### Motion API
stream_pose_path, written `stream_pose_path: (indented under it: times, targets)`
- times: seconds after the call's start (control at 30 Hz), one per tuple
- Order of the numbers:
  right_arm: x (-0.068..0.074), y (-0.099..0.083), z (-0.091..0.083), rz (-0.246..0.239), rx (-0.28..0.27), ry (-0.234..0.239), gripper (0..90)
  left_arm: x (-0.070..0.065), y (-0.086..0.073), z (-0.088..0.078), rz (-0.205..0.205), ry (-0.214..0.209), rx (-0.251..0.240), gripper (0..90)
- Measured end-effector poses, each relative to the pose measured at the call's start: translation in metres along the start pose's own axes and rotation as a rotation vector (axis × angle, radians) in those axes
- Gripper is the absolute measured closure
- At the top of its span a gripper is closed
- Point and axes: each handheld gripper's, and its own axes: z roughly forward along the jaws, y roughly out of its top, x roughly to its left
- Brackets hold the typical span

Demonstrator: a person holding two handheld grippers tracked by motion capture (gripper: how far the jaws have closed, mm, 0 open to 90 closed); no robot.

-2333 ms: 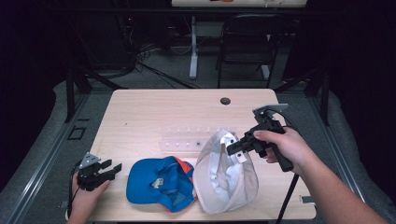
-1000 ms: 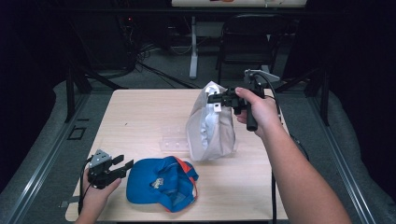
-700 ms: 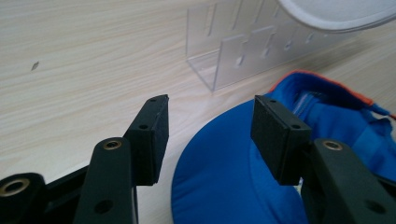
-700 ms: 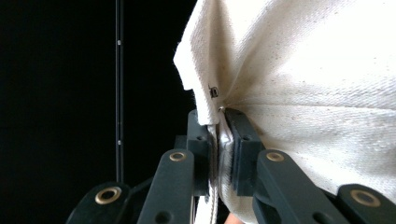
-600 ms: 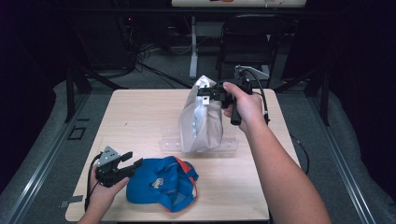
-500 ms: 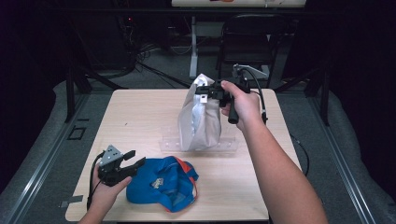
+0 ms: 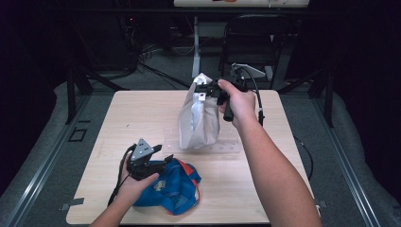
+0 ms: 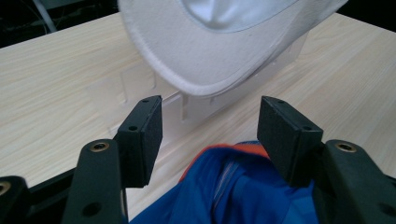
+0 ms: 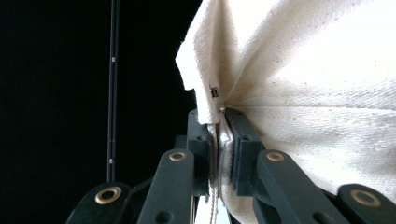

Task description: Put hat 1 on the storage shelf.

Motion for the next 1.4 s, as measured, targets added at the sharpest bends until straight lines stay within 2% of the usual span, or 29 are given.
stream_pose_path:
  times: [0.27,0.4,0.47,0.6,0.77,0.83,1.03,1.23,1.4]
  targets:
    - [-0.002,0.002,0.000,-0.003,-0.009,-0.009,81.2,-0.020,0.012,0.025,0.063,0.008,0.036,39.5]
    - [-0.001,0.000,0.000,-0.010,-0.004,-0.013,81.2,-0.028,0.017,0.039,0.080,0.039,0.056,40.6]
    - [-0.001,-0.001,0.001,-0.015,-0.001,-0.017,81.1,-0.029,0.017,0.042,0.087,0.053,0.065,45.4]
    - [0.001,-0.002,0.001,-0.021,0.009,-0.018,81.0,-0.030,0.017,0.050,0.119,0.115,0.115,54.5]
    - [0.002,-0.004,0.001,-0.027,0.010,-0.014,81.0,-0.025,0.017,0.048,0.115,0.125,0.111,71.6]
    - [0.003,-0.005,0.001,-0.027,0.012,-0.015,80.9,-0.022,0.017,0.045,0.115,0.128,0.105,75.3]
    - [0.003,-0.007,0.004,-0.034,0.022,-0.014,80.8,-0.015,0.016,0.041,0.101,0.124,0.093,79.0]
    - [0.003,-0.009,0.011,-0.044,0.044,-0.027,80.8,-0.017,0.015,0.038,0.096,0.126,0.071,83.6]
    - [0.002,-0.010,0.017,-0.050,0.057,-0.035,80.8,-0.016,0.013,0.038,0.059,0.121,0.064,84.9]
